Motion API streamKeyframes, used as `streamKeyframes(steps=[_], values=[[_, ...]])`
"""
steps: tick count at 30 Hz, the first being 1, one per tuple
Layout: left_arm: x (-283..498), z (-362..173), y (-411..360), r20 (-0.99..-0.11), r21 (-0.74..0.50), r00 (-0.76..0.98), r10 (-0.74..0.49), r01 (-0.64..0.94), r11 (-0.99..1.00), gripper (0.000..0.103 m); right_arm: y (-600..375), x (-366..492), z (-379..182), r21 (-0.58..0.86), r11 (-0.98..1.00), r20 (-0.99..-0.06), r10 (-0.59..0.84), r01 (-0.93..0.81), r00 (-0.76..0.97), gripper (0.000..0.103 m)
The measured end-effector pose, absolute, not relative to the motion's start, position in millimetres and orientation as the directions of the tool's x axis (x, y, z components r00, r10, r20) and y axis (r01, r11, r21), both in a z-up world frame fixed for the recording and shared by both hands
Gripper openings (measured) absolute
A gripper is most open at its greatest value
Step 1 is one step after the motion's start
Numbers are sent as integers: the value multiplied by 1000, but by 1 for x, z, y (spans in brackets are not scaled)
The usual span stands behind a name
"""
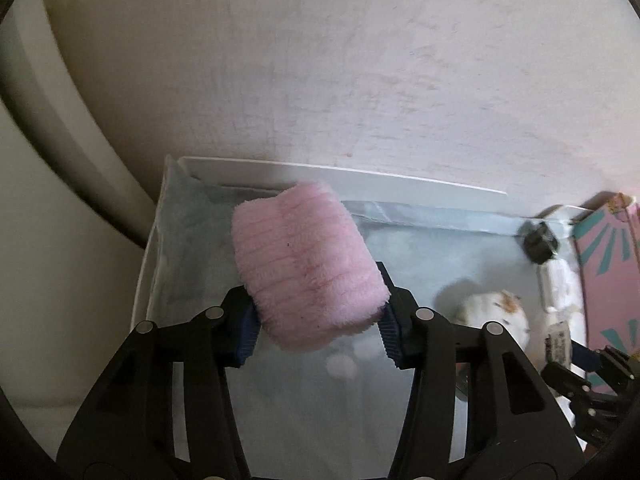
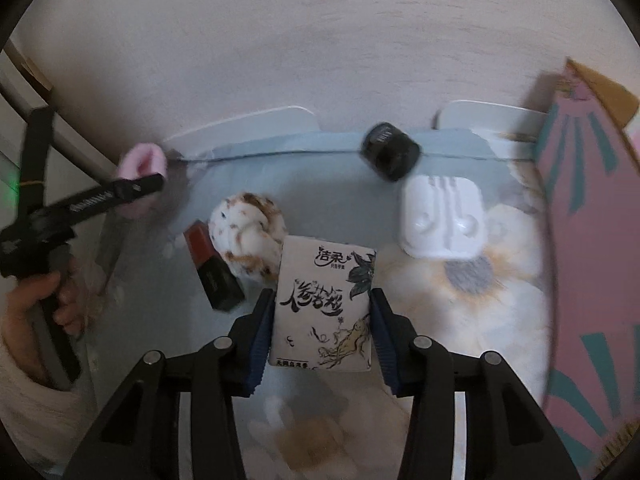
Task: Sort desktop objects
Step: 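Carry pink block and tissue pack with both grippers into the cardboard box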
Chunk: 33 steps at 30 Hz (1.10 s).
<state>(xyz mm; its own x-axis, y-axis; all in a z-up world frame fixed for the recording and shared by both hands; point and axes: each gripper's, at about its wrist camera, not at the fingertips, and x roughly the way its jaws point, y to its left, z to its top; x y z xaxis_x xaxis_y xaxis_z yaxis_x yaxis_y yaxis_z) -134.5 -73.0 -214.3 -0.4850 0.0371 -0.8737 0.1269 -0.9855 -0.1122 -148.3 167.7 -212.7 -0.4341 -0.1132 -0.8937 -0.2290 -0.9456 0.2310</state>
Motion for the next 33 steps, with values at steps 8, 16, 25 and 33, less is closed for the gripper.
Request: streamKeyframes(steps=[8,16,25,33], values=[[-108,-187,-53,-872,-114,-486,65,71,-991,46,181,-125,-184,232,-938,-884,-93,-257,-458,42],[-117,-145,-30,-840,-145,-531,112,21,-989,46,191,-106,-138,236,-943,-843,-79,-233,-532,42],[-119,-105,2,-798,-160,-582,157,-46,-986,46,199,-94,-95,223,-951,-797,-52,-213,-602,42],[-130,-88,49,-773,-167,-597,214,-133,-977,46,223,-75,-79,208,-946,-781,-7,-250,-624,42]])
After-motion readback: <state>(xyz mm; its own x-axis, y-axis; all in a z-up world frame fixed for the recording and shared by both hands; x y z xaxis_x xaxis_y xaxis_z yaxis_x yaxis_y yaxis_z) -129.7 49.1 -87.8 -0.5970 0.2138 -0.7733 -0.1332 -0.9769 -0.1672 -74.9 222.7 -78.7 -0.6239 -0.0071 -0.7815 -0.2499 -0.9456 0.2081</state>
